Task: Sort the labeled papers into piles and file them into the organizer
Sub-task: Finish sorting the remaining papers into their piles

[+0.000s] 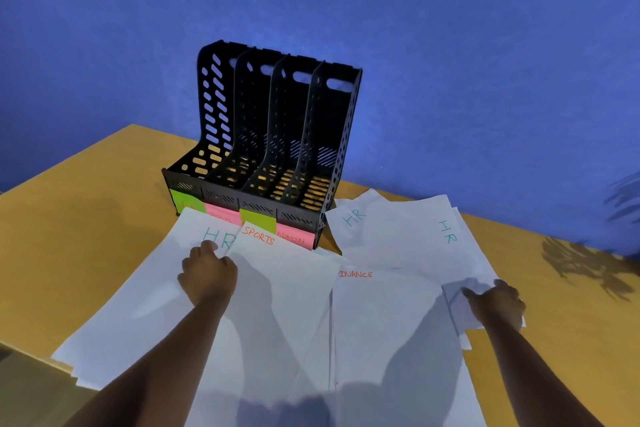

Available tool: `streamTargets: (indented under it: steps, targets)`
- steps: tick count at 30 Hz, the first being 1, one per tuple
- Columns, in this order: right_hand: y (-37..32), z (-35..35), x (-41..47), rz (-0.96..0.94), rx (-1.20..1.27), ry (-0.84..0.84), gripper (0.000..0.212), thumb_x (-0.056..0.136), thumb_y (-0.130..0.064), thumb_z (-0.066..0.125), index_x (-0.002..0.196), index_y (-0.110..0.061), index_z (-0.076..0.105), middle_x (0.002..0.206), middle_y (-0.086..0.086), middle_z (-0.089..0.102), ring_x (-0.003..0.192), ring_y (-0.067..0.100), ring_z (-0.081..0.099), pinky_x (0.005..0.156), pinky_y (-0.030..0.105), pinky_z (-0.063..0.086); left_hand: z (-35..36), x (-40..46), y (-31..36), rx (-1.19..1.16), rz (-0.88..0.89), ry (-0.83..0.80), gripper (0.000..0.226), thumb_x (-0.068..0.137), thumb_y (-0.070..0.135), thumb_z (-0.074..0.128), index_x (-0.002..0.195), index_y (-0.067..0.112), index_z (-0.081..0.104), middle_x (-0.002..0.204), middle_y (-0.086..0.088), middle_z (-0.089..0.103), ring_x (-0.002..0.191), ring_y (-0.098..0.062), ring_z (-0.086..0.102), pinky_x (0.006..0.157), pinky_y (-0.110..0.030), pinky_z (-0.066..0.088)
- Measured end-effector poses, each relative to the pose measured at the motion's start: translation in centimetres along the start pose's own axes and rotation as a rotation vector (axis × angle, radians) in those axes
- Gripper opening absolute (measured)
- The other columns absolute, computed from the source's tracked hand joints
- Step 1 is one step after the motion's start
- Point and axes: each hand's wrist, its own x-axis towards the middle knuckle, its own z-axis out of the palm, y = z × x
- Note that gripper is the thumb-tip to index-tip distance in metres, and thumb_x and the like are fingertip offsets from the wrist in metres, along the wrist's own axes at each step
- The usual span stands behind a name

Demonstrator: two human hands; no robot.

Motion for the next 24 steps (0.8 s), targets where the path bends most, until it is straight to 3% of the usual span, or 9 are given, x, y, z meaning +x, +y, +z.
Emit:
streamTargets:
  steps: [2, 4, 9, 11, 13, 14, 18, 24]
  targets:
    - [0.6, 0.3, 0.9, 0.061, 0.055, -0.076, 0.088, 0.073, -0.031, 0.075, 0.138, 0.007, 0.029, 0.141, 0.027, 0.039, 0.129, 0.041, 0.039, 0.105, 0.046, 0.035, 0.2, -0.3, 0.8, -0.053, 0.052, 0.034, 0.031, 0.081, 0.001, 0.053, 0.111, 0.000, 0.058, 0.109, -0.024, 0.062, 0.101, -0.042, 0.056, 0.077, -0.043, 0.046]
    - [0.4, 0.5, 1.5, 0.091, 0.118, -0.108, 0.094, 0.072, -0.033, 0.076, 0.139, 0.009, 0.025, 0.139, 0.028, 0.042, 0.128, 0.041, 0.042, 0.105, 0.046, 0.037, 0.5, -0.8, 1.6, -0.097, 0.123, 0.055, 0.028, 0.081, -0.002, 0.053, 0.108, -0.001, 0.059, 0.103, -0.024, 0.064, 0.098, -0.041, 0.058, 0.074, -0.043, 0.047]
    - [-1.5, 1.0, 2.4, 0.183, 0.517, -0.186, 0.086, 0.076, -0.029, 0.074, 0.143, -0.002, 0.026, 0.141, 0.021, 0.042, 0.123, 0.040, 0.046, 0.097, 0.046, 0.043, 1.9, -3.3, 2.8, -0.208, 0.251, -0.014, 0.025, 0.082, -0.003, 0.050, 0.104, 0.005, 0.061, 0.098, -0.016, 0.063, 0.092, -0.033, 0.060, 0.065, -0.034, 0.044]
    - [-2.1, 1.5, 2.7, 0.221, 0.590, -0.207, 0.075, 0.075, -0.028, 0.075, 0.134, 0.001, 0.040, 0.125, 0.022, 0.054, 0.104, 0.038, 0.055, 0.085, 0.043, 0.045, 2.6, -4.2, 3.1, -0.219, 0.287, -0.075, 0.026, 0.083, -0.001, 0.048, 0.104, 0.008, 0.060, 0.099, -0.012, 0.061, 0.088, -0.030, 0.060, 0.063, -0.027, 0.037]
    - [-2.4, 1.6, 2.4, 0.174, 0.497, -0.147, 0.062, 0.075, -0.031, 0.074, 0.120, 0.007, 0.054, 0.100, 0.019, 0.060, 0.078, 0.033, 0.055, 0.075, 0.036, 0.042, 3.0, -4.7, 3.4, -0.224, 0.320, -0.127, 0.025, 0.085, 0.000, 0.047, 0.104, 0.009, 0.061, 0.101, -0.010, 0.060, 0.085, -0.027, 0.060, 0.064, -0.025, 0.036]
    - [-2.5, 1.5, 2.4, 0.133, 0.423, -0.094, 0.055, 0.077, -0.032, 0.072, 0.113, 0.008, 0.059, 0.096, 0.018, 0.061, 0.077, 0.035, 0.056, 0.074, 0.035, 0.041, 3.0, -4.7, 3.7, -0.227, 0.334, -0.149, 0.024, 0.086, 0.001, 0.047, 0.103, 0.009, 0.061, 0.101, -0.010, 0.061, 0.084, -0.026, 0.060, 0.065, -0.024, 0.037]
    - [-3.3, 0.2, 1.3, -0.016, 0.225, 0.044, 0.033, 0.085, -0.023, 0.064, 0.101, 0.006, 0.067, 0.104, 0.027, 0.067, 0.099, 0.044, 0.061, 0.081, 0.038, 0.047, 2.8, -4.5, 4.4, -0.255, 0.360, -0.184, 0.023, 0.086, 0.000, 0.046, 0.101, 0.008, 0.062, 0.101, -0.012, 0.062, 0.075, -0.017, 0.050, 0.067, -0.023, 0.036]
    - [-3.6, -1.9, 0.5, -0.119, 0.242, 0.288, 0.028, 0.093, -0.014, 0.051, 0.098, 0.009, 0.065, 0.101, 0.034, 0.065, 0.097, 0.049, 0.058, 0.082, 0.042, 0.046, 3.1, -4.4, 5.1, -0.276, 0.349, -0.188, 0.021, 0.087, 0.001, 0.048, 0.100, 0.008, 0.063, 0.101, -0.010, 0.064, 0.075, -0.014, 0.049, 0.065, -0.021, 0.037]
